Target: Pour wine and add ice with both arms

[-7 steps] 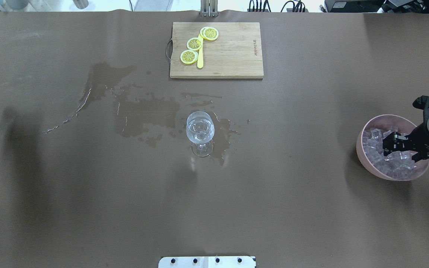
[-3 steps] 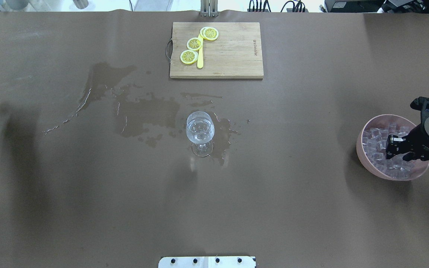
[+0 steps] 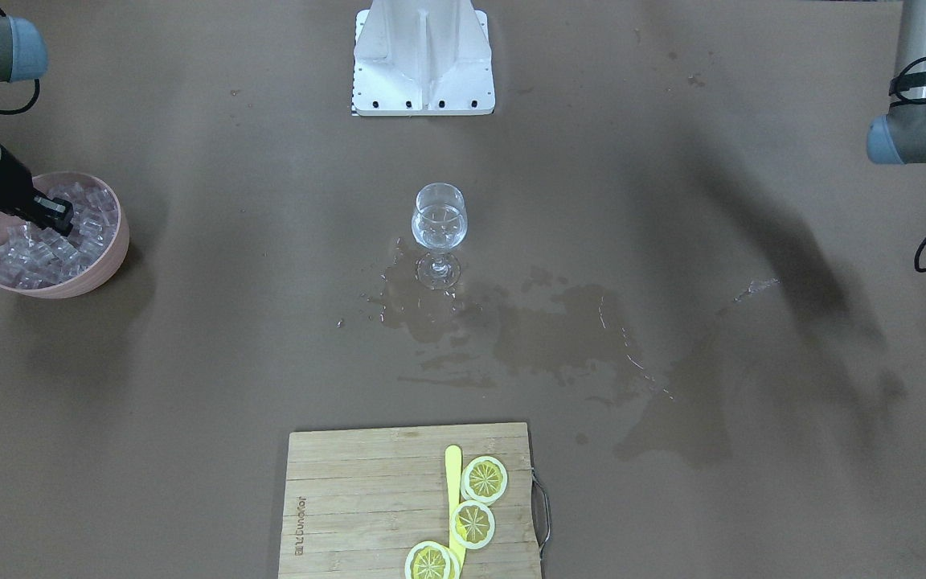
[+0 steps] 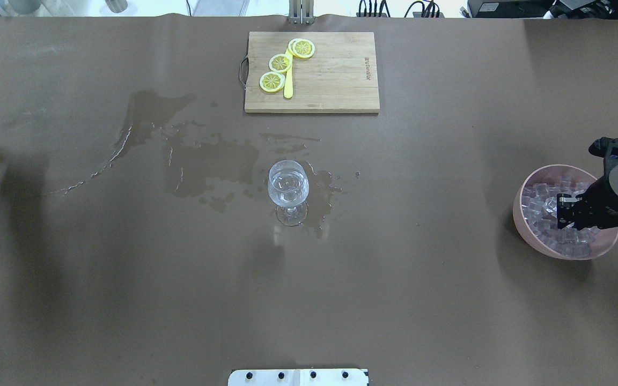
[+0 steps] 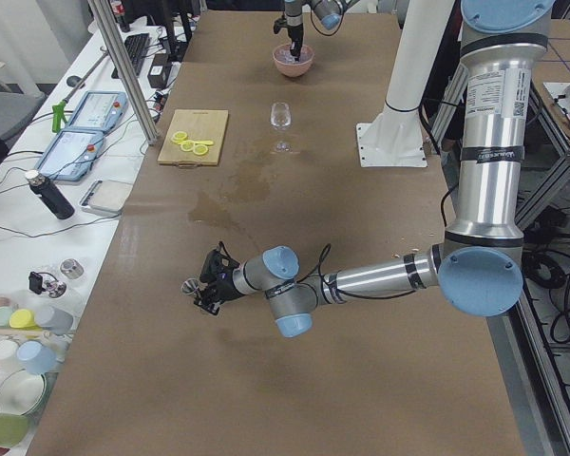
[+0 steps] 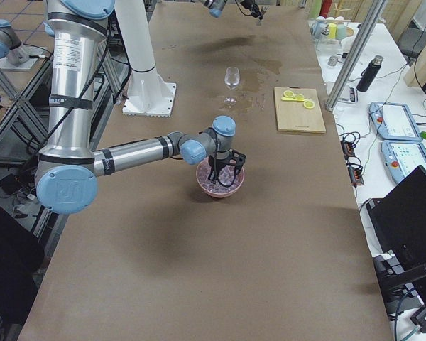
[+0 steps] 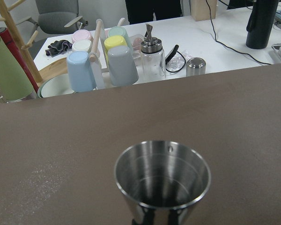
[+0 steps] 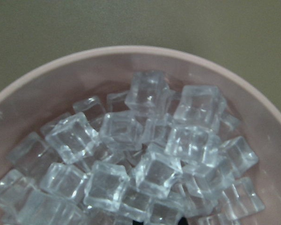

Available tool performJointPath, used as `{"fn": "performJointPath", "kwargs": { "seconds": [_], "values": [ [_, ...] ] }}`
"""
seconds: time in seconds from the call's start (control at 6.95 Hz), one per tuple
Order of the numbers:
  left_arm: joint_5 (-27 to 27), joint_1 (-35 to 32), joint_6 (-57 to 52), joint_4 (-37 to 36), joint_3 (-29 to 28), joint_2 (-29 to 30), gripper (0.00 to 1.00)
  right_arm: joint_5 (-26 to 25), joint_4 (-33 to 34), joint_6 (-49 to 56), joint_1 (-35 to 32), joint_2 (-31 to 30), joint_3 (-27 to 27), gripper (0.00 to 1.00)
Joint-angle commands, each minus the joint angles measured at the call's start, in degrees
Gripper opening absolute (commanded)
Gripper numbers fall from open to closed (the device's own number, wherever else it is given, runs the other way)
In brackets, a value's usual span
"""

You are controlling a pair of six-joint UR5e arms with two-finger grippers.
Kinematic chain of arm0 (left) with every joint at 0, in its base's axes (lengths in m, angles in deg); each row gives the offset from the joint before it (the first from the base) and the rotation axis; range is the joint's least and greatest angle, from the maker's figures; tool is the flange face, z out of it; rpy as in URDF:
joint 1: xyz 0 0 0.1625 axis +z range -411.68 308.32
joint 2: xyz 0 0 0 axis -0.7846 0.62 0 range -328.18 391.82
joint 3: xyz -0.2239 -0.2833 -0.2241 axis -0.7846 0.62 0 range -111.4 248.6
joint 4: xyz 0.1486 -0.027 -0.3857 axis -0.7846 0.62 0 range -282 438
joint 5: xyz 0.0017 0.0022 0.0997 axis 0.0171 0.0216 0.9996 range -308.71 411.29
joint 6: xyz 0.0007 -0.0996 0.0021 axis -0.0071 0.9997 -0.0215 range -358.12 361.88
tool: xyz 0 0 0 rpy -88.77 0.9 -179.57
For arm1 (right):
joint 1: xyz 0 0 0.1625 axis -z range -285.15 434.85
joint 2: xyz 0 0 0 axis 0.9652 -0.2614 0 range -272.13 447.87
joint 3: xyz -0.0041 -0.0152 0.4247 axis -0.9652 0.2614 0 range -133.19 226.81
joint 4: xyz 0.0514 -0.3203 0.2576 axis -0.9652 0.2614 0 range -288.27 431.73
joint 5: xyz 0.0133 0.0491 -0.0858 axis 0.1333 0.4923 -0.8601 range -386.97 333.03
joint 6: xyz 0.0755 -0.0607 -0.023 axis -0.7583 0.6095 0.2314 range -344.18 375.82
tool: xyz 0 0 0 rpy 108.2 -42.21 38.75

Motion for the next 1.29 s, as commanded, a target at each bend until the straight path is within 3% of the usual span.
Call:
{"fn": "performJointPath", "kwargs": {
  "seconds": [0.0, 0.14, 0.29, 1.01, 1.15],
  "values": [
    [-0.11, 0.99, 0.00, 0.03, -0.34, -0.39, 0.00, -0.56, 0.02, 0.06, -0.01, 0.71, -0.07, 0.27],
    [-0.11, 1.08, 0.00, -0.23, -0.34, -0.48, 0.00, -0.65, -0.06, 0.06, -0.01, 0.80, -0.07, 0.73],
    [-0.37, 1.25, 0.00, -0.32, -0.34, -0.57, 0.00, -0.74, -0.07, 0.06, -0.10, 0.89, -0.16, 0.79],
    [-0.90, 2.04, 0.09, -0.41, -1.48, -0.57, 0.00, -1.70, -0.07, 0.50, -0.98, 2.11, 1.76, 0.73],
    [-0.82, 3.09, 0.09, -0.50, -1.57, -0.57, 0.00, -1.70, -0.07, 0.50, -0.98, 2.12, 1.86, 0.59]
  ]
}}
